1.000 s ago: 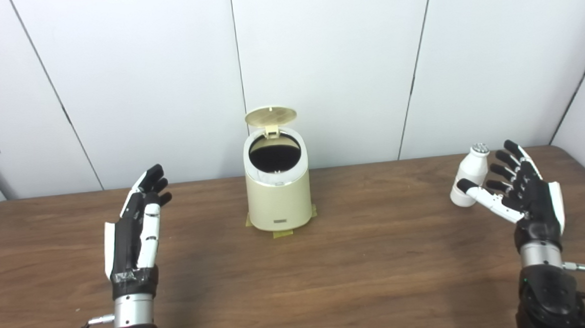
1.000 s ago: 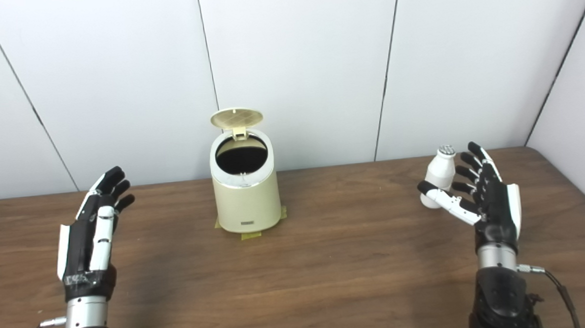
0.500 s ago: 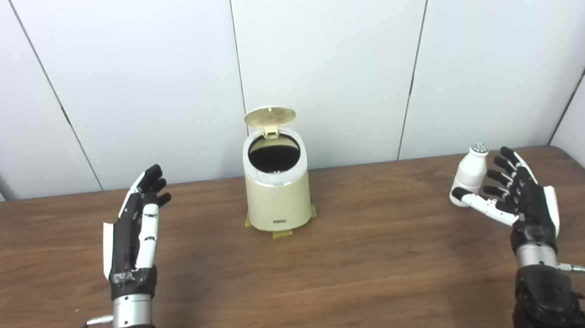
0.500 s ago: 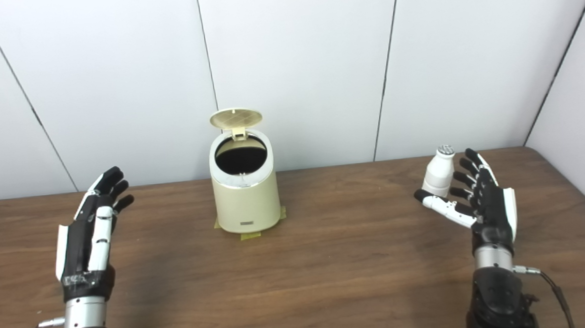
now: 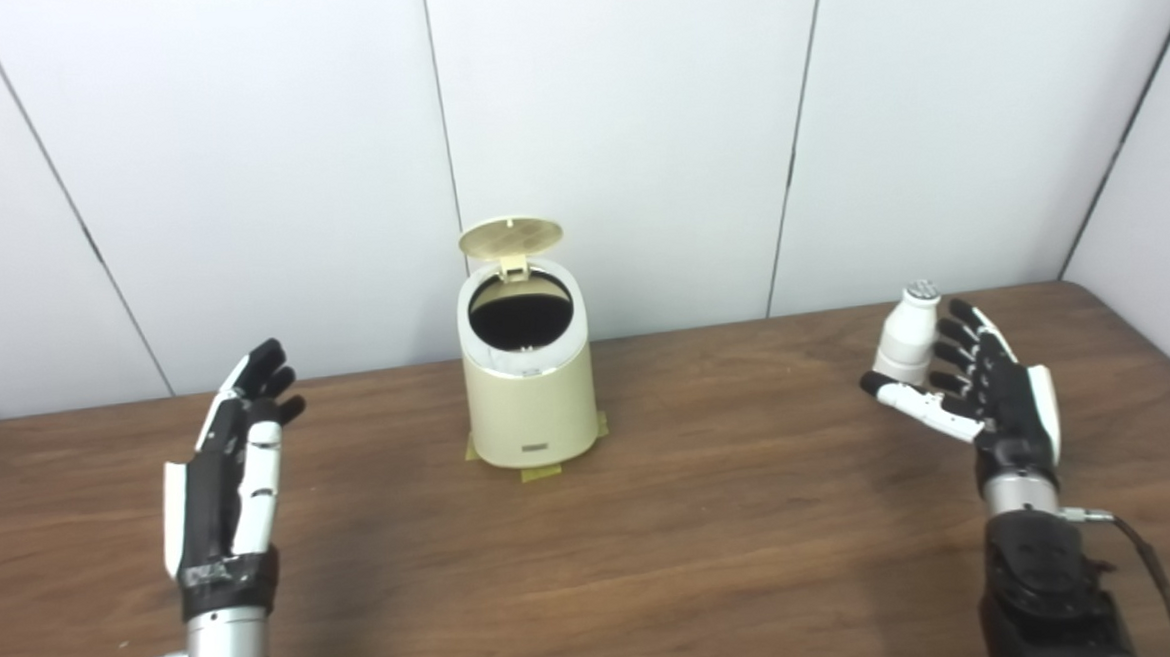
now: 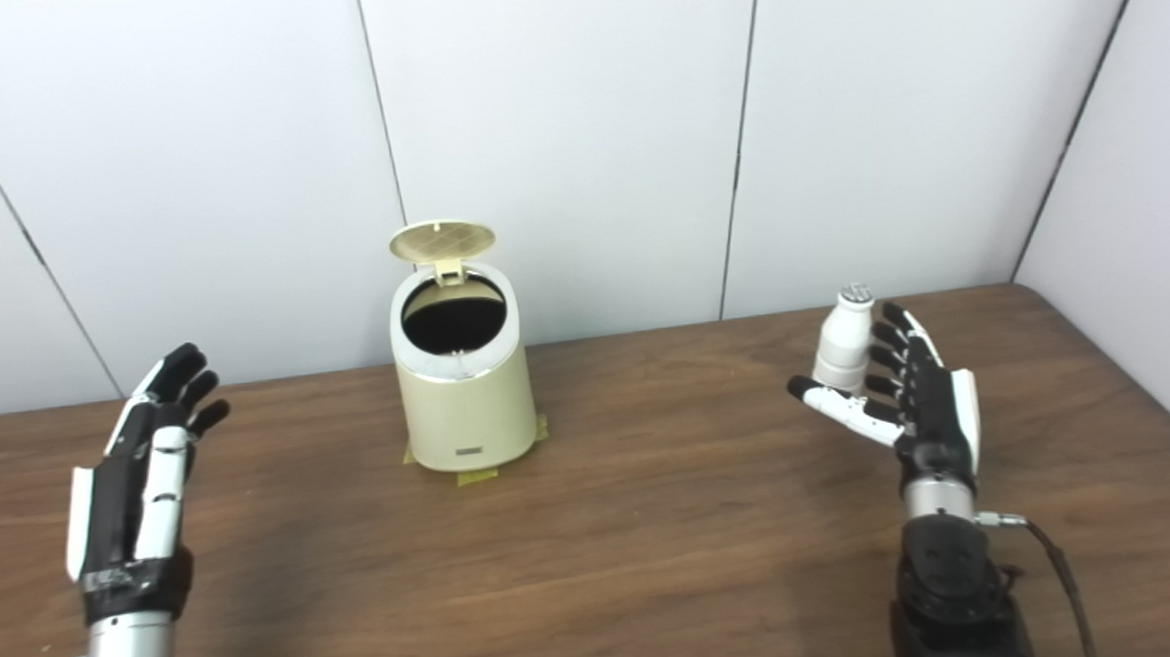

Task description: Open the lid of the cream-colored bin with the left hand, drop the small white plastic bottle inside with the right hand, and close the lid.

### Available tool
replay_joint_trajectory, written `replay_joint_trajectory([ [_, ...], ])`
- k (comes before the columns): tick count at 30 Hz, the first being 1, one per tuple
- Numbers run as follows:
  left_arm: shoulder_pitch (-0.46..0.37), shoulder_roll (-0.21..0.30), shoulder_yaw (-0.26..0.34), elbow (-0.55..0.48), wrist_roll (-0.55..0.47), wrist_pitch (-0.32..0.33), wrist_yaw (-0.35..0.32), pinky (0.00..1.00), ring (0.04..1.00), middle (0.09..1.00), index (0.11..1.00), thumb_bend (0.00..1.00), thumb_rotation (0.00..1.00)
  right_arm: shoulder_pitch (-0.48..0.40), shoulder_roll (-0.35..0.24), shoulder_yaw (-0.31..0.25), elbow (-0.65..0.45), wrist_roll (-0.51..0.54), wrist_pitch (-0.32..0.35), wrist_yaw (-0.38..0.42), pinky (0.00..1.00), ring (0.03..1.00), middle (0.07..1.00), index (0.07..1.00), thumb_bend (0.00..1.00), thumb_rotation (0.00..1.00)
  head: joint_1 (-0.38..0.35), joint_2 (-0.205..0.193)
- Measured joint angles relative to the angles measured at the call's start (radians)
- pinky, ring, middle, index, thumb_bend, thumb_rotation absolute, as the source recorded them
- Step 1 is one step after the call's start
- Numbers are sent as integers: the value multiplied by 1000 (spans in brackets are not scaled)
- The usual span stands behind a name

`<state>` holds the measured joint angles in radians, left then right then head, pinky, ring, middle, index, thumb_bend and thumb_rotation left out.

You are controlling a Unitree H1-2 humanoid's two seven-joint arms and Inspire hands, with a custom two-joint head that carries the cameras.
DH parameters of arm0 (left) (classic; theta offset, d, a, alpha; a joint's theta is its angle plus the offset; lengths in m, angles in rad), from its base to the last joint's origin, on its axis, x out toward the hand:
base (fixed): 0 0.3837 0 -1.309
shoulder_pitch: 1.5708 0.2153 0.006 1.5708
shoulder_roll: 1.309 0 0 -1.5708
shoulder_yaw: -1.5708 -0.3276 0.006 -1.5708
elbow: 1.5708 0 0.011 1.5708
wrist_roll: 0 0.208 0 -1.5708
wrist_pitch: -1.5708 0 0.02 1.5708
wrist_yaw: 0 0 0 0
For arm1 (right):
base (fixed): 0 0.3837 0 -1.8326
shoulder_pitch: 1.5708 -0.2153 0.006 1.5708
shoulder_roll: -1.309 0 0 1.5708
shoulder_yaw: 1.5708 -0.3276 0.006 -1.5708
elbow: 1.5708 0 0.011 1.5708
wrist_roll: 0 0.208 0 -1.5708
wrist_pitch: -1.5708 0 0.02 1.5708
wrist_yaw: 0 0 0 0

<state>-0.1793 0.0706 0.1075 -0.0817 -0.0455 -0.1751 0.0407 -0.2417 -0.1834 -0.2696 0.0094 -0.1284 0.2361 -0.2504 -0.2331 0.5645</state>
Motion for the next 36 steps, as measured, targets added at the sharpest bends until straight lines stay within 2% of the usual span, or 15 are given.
replay_joint_trajectory([
  [10,0,9,11,0,-15,1,-9,859,896,907,888,277,717,-11,5,-1,14,1,-6,-25,564,704,768,814,832,225,-58,-2],
  [14,0,21,16,0,-33,4,-16,862,900,910,893,271,728,-12,5,6,21,-2,-10,-26,619,765,820,862,844,275,-103,-8],
  [19,-2,31,21,0,-43,22,-16,856,902,910,893,286,755,-12,11,11,21,-16,-10,-41,589,730,793,846,830,262,-146,-15],
  [23,-7,35,24,0,-46,27,-16,849,896,903,883,248,784,-14,25,22,23,-25,-10,-54,535,680,758,819,835,284,-184,-23],
  [25,-12,36,27,-1,-48,38,-16,841,894,901,882,235,789,-17,28,33,25,-37,-10,-58,602,743,804,849,836,290,-216,-29],
  [26,-13,37,29,-4,-48,45,-15,830,887,896,878,227,773,-18,31,36,25,-40,-10,-62,624,765,820,858,844,283,-230,-31],
  [29,-13,36,36,-19,-55,85,-11,823,871,880,865,178,623,-24,41,36,25,-43,-10,-71,648,794,843,880,836,288,-256,-35],
  [32,-13,36,43,-27,-64,98,-10,812,859,870,858,177,584,-25,44,37,29,-53,-10,-74,610,753,812,870,851,317,-267,-37],
  [36,-13,35,44,-65,-62,168,-1,804,853,864,852,162,557,-26,44,38,31,-61,-8,-83,599,748,812,865,855,333,-282,-40],
])
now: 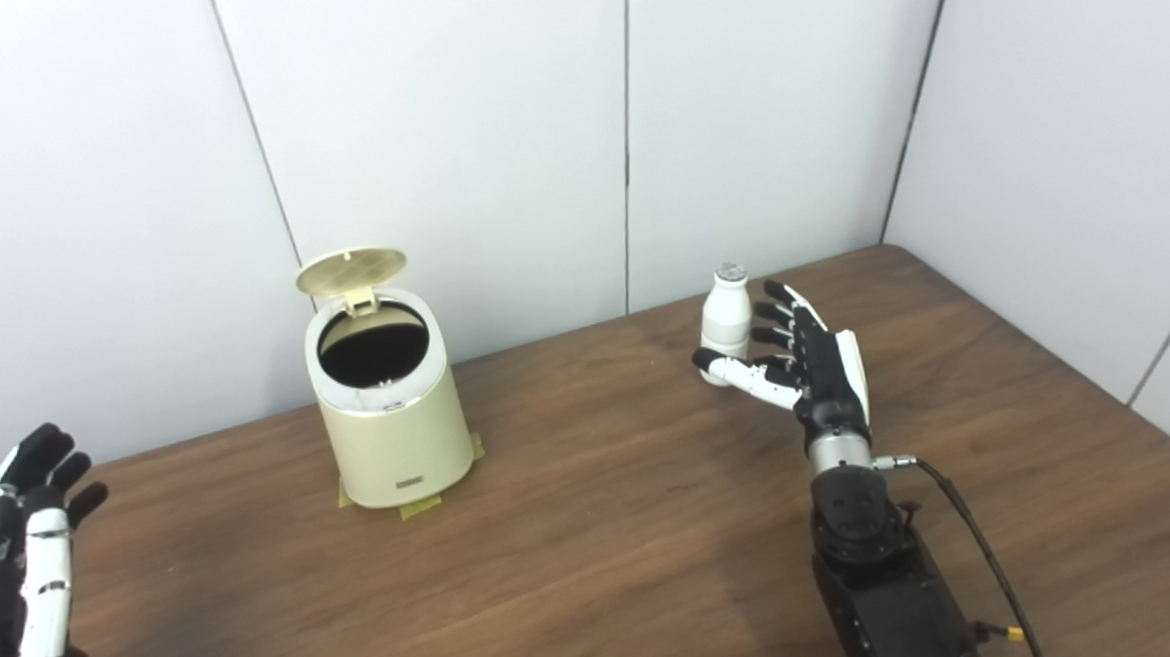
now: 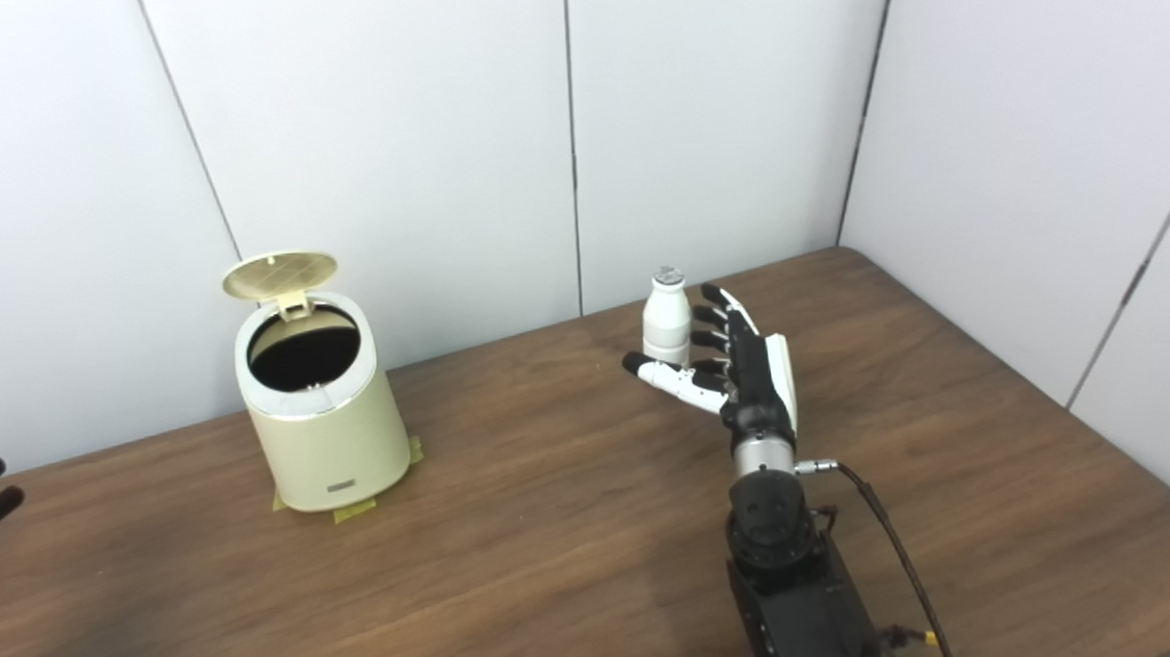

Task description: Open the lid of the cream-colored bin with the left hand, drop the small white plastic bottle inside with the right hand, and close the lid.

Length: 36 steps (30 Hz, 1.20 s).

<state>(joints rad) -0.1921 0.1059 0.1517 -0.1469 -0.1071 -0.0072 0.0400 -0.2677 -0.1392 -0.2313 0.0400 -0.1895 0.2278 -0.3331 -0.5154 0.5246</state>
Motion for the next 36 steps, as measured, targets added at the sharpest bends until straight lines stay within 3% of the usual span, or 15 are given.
replay_joint_trajectory([
  [18,0,0,0,-49,6,55,2,775,839,851,845,124,514,0,0,3,0,-15,1,-21,550,717,807,879,832,317,-3,-2],
  [30,0,-1,0,-77,6,80,2,784,845,854,846,86,446,-21,-1,2,9,-24,2,-31,563,710,814,892,869,304,-2,5],
  [36,0,-1,-1,-80,7,83,2,777,842,851,840,79,429,-38,1,-16,25,7,2,-29,603,775,852,912,855,249,-2,8],
])
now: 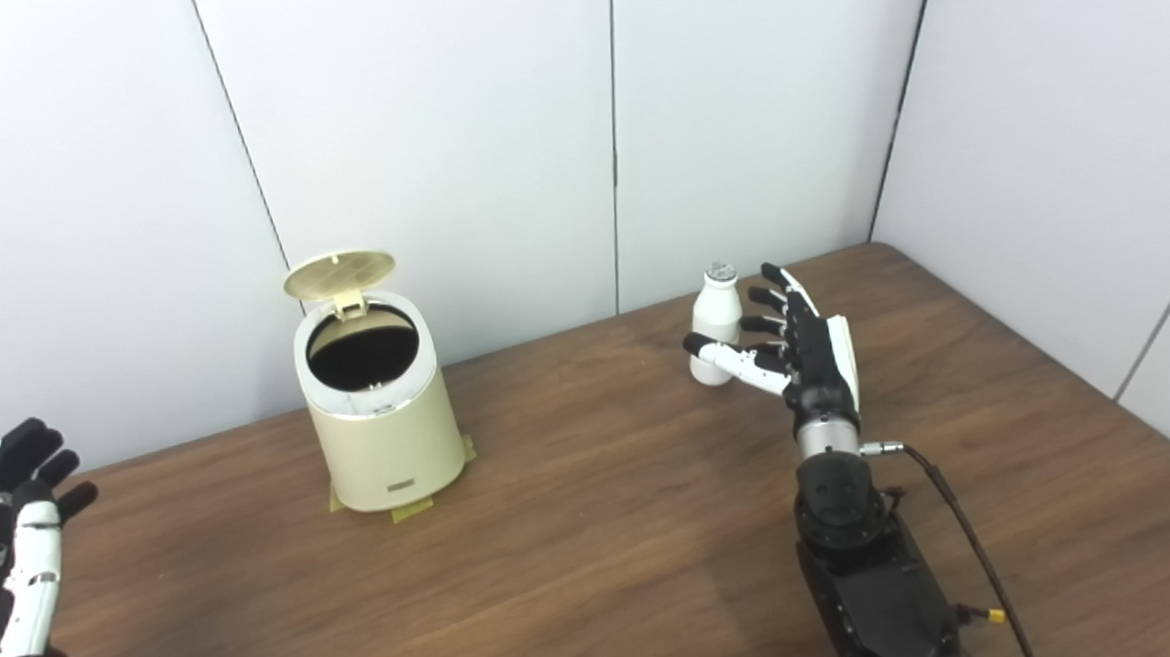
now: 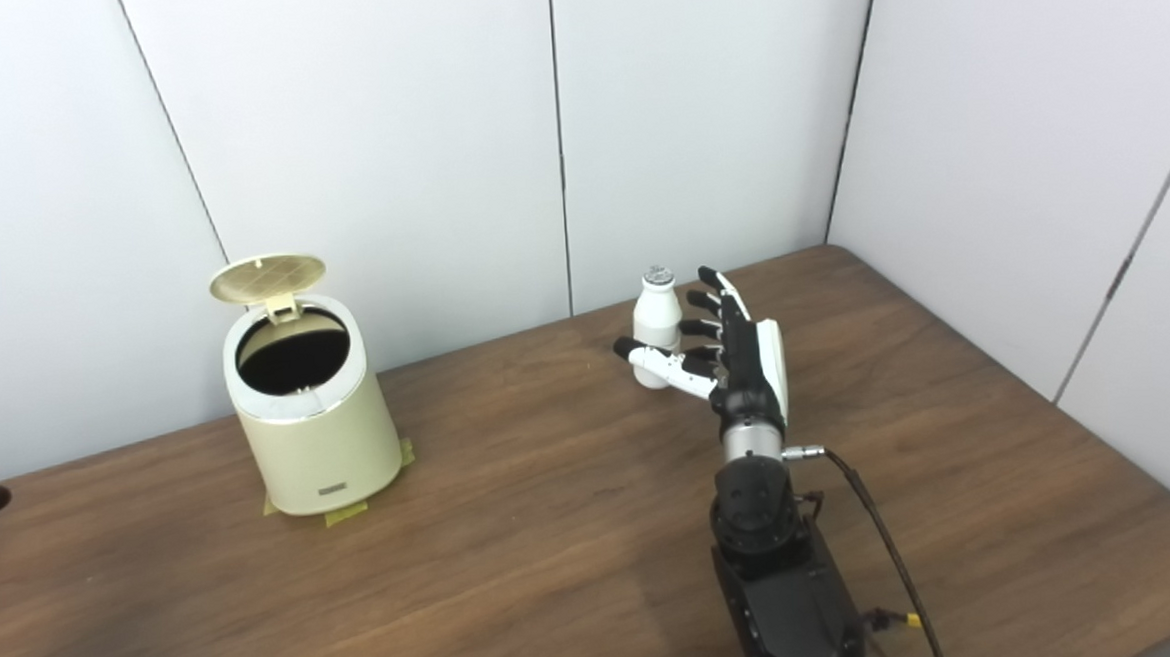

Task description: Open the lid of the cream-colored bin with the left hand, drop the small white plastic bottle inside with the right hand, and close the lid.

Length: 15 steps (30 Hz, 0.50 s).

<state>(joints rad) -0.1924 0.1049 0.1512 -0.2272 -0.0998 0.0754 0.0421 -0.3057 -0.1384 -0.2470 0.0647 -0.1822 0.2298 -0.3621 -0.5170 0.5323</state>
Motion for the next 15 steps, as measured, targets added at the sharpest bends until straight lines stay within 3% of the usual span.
replay_joint_trajectory([
  [10,0,-4,-1,-21,6,21,3,783,845,857,843,64,410,-17,-8,1,48,1,2,2,667,830,890,919,831,243,3,0],
  [15,0,-4,-2,-27,6,26,3,785,850,859,848,52,379,-31,-18,2,78,-5,5,-1,580,738,804,888,829,239,3,0],
])
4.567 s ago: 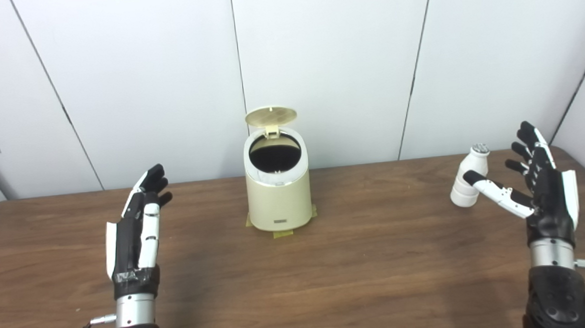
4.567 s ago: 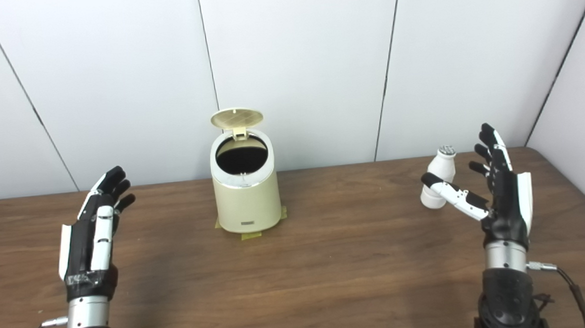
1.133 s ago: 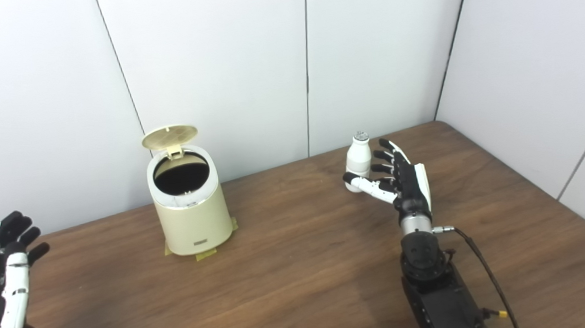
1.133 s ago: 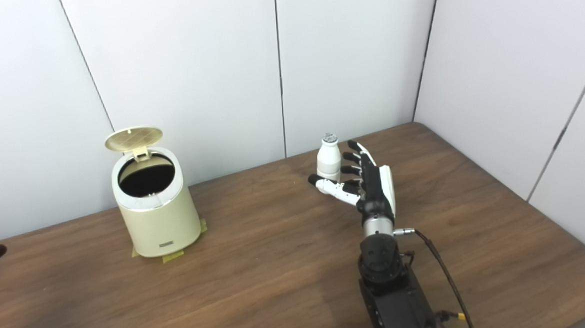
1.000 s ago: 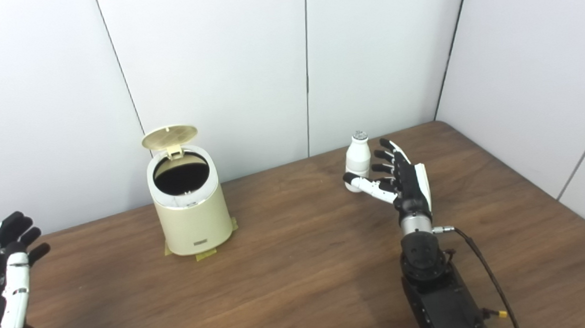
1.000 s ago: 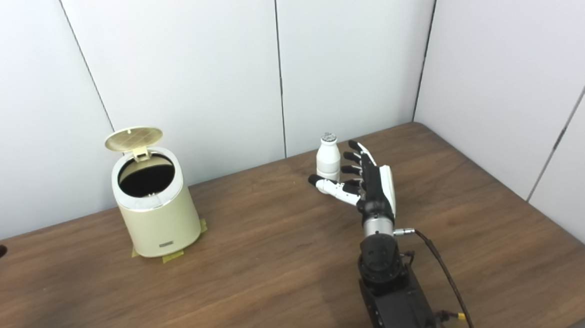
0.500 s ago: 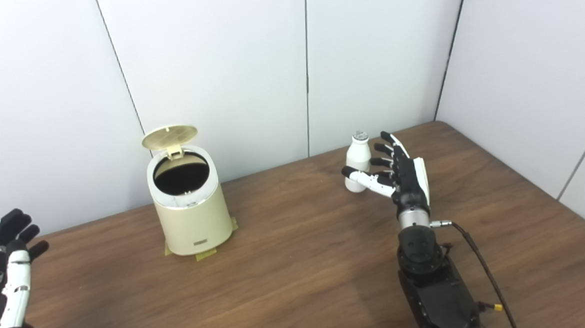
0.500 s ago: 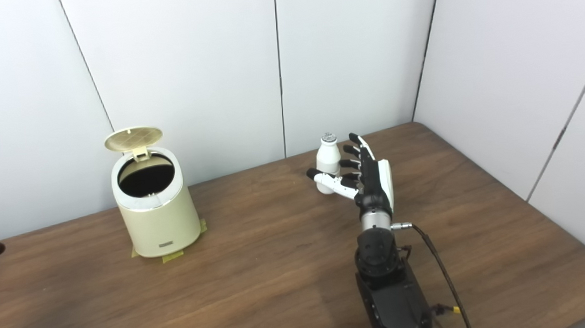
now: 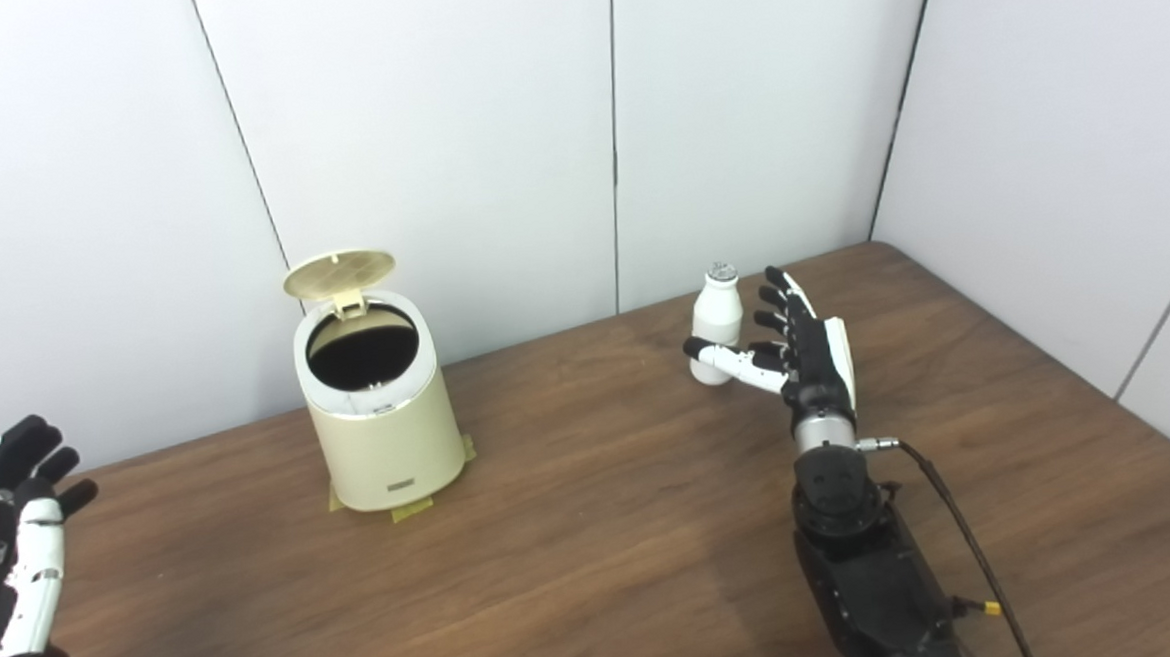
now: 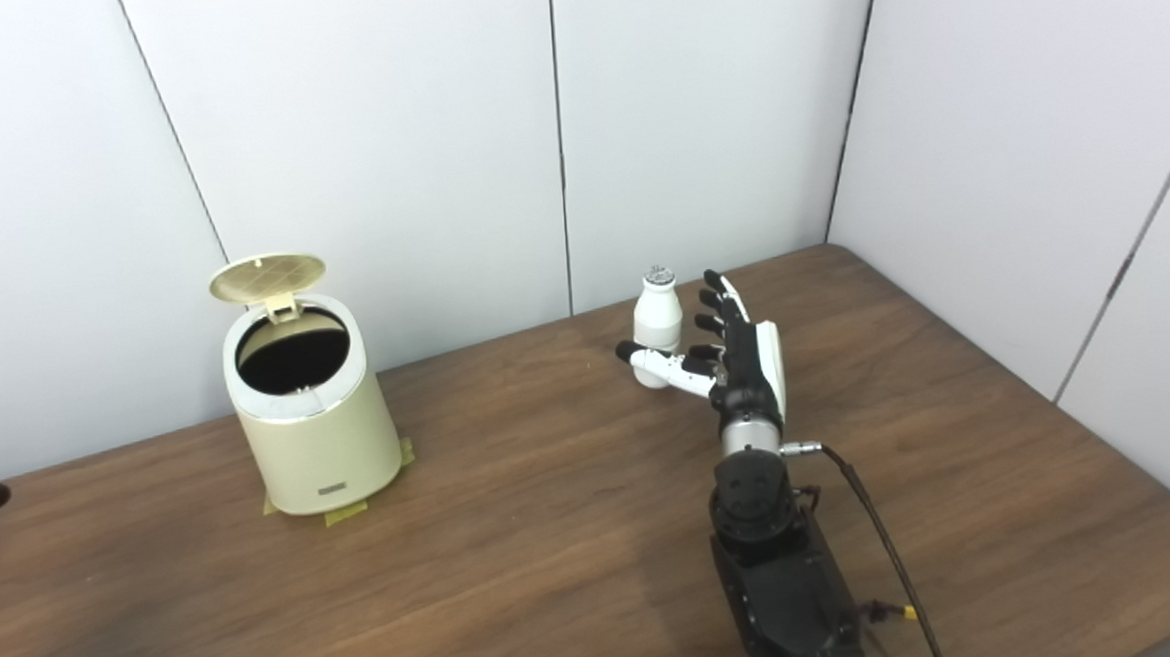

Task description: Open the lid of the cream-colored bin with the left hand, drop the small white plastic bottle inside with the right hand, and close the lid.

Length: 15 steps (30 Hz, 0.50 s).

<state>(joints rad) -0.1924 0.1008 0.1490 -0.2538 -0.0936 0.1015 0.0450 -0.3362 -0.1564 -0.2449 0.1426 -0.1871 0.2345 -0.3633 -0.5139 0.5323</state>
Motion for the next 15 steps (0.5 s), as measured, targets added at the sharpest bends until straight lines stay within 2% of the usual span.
replay_joint_trajectory([
  [2,0,0,0,-4,0,0,-1,787,852,861,849,52,366,0,-5,2,4,-1,1,0,657,811,872,903,818,227,0,2],
  [5,0,0,0,-4,0,1,-1,792,853,858,844,54,361,-1,-14,17,8,-15,2,1,654,800,860,904,827,269,0,3],
  [9,0,0,0,-7,0,1,0,793,851,855,837,53,356,-15,-37,25,26,-28,16,6,678,829,899,926,822,255,5,5],
  [11,0,0,-1,-8,0,1,0,802,856,860,839,53,359,-31,-42,20,43,-24,18,7,636,800,874,919,817,231,6,6],
  [14,0,-2,-2,-8,1,3,0,800,854,856,833,45,361,-52,-42,19,67,-22,30,7,484,651,751,910,816,219,8,6],
  [15,0,-3,-2,-10,1,5,1,800,854,856,834,40,359,-57,-42,19,78,-21,33,7,475,644,742,900,820,216,8,8],
])
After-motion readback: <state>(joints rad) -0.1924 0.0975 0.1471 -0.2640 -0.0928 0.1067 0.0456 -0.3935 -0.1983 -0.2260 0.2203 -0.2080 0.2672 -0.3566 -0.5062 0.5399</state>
